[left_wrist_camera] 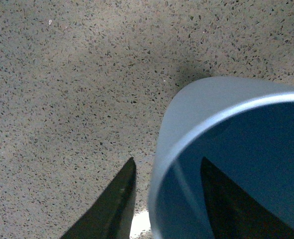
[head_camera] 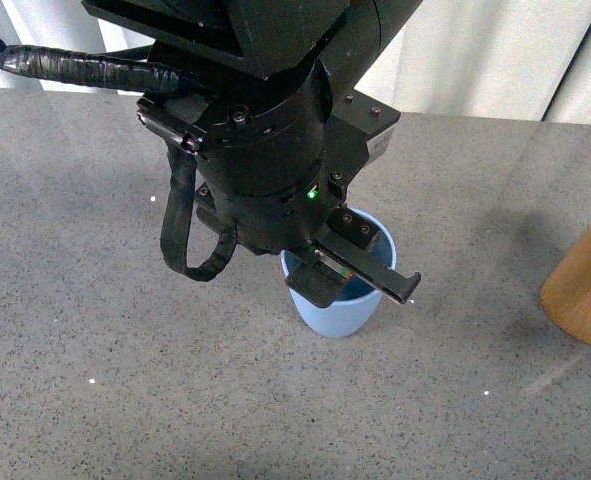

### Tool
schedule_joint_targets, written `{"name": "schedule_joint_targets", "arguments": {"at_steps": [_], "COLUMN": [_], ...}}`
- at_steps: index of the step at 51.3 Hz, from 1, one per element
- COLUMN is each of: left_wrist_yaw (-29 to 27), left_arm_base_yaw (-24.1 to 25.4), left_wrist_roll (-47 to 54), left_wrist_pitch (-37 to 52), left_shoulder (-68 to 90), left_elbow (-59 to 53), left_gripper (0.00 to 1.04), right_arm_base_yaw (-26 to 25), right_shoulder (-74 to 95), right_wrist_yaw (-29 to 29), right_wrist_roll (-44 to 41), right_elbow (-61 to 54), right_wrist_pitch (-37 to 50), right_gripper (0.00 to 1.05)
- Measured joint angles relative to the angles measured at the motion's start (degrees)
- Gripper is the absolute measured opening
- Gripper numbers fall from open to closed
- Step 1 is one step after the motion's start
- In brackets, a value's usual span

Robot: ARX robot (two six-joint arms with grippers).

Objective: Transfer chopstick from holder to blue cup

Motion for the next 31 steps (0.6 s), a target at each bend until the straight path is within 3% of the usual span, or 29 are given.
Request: {"name": "schedule_joint_targets", "arguments": {"at_steps": [20,31], "left_wrist_yaw": [0.0,2.1], "left_arm_base_yaw": [0.8,3.7], "left_wrist_roll": [-0.4,-0.4], "left_wrist_pitch": [-1.9,-3.3], "left_shoulder": [-0.9,-6.3], "left_elbow": [2.8,3.0], "left_gripper": [0.97,0.98], "right_arm_base_yaw": [0.0,0.0], "right_shoulder": [0.0,0.0], "right_wrist_yaw": [0.0,0.0], "right_wrist_roll": [0.0,0.0], "right_elbow": [0.0,0.0], "right_wrist_pitch": [0.0,0.0], "right_gripper": [0.95,0.95]}}
